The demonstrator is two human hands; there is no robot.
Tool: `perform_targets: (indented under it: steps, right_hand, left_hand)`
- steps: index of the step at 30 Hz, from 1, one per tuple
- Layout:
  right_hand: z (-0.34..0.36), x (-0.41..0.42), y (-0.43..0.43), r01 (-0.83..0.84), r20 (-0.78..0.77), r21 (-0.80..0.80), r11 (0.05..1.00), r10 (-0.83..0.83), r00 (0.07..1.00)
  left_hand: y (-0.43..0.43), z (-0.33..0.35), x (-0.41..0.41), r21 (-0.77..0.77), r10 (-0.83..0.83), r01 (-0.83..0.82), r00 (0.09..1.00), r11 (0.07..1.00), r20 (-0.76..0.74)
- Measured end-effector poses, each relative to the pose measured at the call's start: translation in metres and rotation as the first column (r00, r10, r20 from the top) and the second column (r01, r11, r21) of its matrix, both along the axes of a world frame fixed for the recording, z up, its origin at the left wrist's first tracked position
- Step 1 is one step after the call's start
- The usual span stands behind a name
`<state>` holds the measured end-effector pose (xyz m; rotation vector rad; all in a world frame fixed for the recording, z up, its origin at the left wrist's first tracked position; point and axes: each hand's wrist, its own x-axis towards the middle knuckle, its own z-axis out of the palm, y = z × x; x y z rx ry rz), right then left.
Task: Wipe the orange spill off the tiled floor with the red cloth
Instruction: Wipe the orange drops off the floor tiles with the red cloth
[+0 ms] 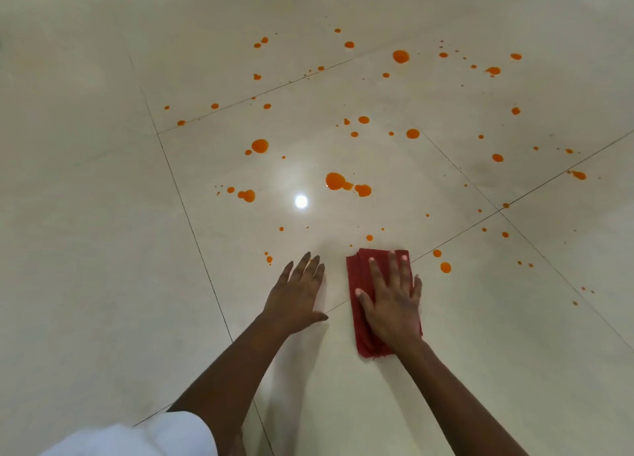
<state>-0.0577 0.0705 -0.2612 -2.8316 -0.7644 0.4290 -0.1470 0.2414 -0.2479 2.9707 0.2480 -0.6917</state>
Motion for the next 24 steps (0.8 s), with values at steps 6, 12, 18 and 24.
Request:
perform_targets:
  steps: [6,12,18,24]
  right_hand:
    - [-0.038,-0.016,0.028,-0.236,-0.006,-0.017,0.972,0.235,0.972]
    - [-0.032,0.016,0.037,-0.130,0.090,0.142,0.981,0.118,0.989]
    - [-0.053,0.015,0.032,-0.099,0.122,-0.023,0.995,0.101,0.987]
    - [-0.053,0.010,0.030,-0.053,0.125,0.002,0.999,0.052,0.991]
  left_hand:
    - [0.014,-0.011,0.008,0.054,-0.023,0.025,0.999,0.998,-0.046]
    - [0.013,-0.020,0.016,0.038,-0.035,0.035,0.999,0.999,0.010]
    - [0.008,-0.025,0.020,0.044,-0.004,0.005,1.000,0.999,-0.024]
    - [0.007,-0.022,0.020,0.095,-0.021,0.022,1.000,0.995,-0.015]
